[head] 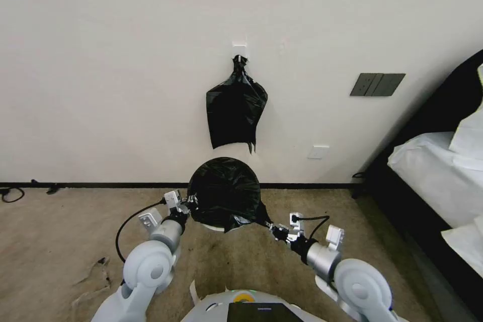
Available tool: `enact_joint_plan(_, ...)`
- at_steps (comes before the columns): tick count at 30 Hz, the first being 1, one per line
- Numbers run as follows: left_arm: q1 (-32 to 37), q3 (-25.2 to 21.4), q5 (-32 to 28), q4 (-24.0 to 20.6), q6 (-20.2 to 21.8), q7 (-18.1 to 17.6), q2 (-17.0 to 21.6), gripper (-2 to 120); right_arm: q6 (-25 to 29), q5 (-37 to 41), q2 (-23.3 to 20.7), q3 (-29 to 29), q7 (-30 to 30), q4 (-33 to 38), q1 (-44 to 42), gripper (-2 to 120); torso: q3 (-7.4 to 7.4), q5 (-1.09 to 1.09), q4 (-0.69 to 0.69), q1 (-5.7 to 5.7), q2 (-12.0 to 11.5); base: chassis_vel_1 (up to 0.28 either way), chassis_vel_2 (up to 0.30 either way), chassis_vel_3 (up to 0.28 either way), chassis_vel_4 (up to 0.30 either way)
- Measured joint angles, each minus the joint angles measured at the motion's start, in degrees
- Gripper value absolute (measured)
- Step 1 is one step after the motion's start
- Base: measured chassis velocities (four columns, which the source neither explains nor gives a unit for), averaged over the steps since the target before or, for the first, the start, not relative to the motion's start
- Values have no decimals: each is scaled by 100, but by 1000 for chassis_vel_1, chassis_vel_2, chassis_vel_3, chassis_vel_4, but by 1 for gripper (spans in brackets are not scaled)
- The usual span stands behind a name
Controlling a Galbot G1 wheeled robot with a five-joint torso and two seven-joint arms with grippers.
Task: Place a trash bag onto the trash bin.
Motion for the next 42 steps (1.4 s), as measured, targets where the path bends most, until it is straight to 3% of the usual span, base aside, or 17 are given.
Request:
enact_joint_plan(5, 27, 16, -6, -4, 71, -87, 29, 1, 60, -78, 66, -25, 0, -27, 33, 3, 0, 0, 0, 0, 0, 0, 0, 0, 0)
enact_joint_plan(9, -13, 8, -56, 35, 155, -211, 76, 1, 156, -381, 59, -18, -49, 19, -20, 15, 0, 0, 0, 0, 0, 0, 0, 0, 0)
enact_joint_plan(11, -61, 8, -107, 72, 202, -297, 90, 1, 238, -744, 48, -40, -134, 71, -78, 24, 0, 0, 0, 0, 0, 0, 0, 0, 0)
enact_joint_plan(12, -105, 8, -145, 124, 218, -377, 95, 1, 402, -1300, -2, -102, -301, 96, -149, 32, 0, 0, -1, 0, 0, 0, 0, 0, 0)
enact_joint_plan(17, -127, 8, -198, 176, 228, -458, 124, 1, 623, -1873, -128, -167, -460, 174, -280, 42, 0, 0, 0, 0, 0, 0, 0, 0, 0)
enact_joint_plan(19, -152, -4, -249, 221, 240, -506, 179, 1, 886, -2278, -261, -103, -520, 336, -456, 54, 1, 1, 0, 0, 0, 0, 0, 0, 0)
enact_joint_plan(21, -166, -7, -269, 234, 243, -523, 191, 1, 965, -2364, -282, -87, -546, 378, -501, 57, 0, 1, 0, 0, 0, 0, 0, 0, 0)
enact_joint_plan(23, -271, -2, -379, 301, 296, -653, 227, 1, 1490, -3025, -359, -112, -674, 605, -711, 67, 0, 1, 0, 0, 0, 0, 0, 0, 0)
enact_joint_plan(25, -298, 9, -396, 315, 311, -687, 230, 1, 1624, -3231, -374, -149, -700, 663, -760, 71, 1, 0, 0, 0, 0, 0, 0, 0, 0)
enact_joint_plan(29, -462, 152, -451, 385, 438, -877, 211, 1, 2316, -4824, -476, -712, -922, 866, -1032, 92, 1, 0, -1, 0, 0, 0, 0, 0, 0)
enact_joint_plan(35, -438, 298, -387, 347, 514, -911, 207, 1, 2219, -5377, -611, -1510, -986, 868, -878, 100, 0, 0, 0, 0, 0, 0, 0, 0, 0)
enact_joint_plan(42, -171, 480, -71, 137, 545, -658, 282, 1, 1794, -5170, -718, -2157, -882, 844, -324, 100, 0, 1, 1, 0, 0, 0, 0, 0, 0)
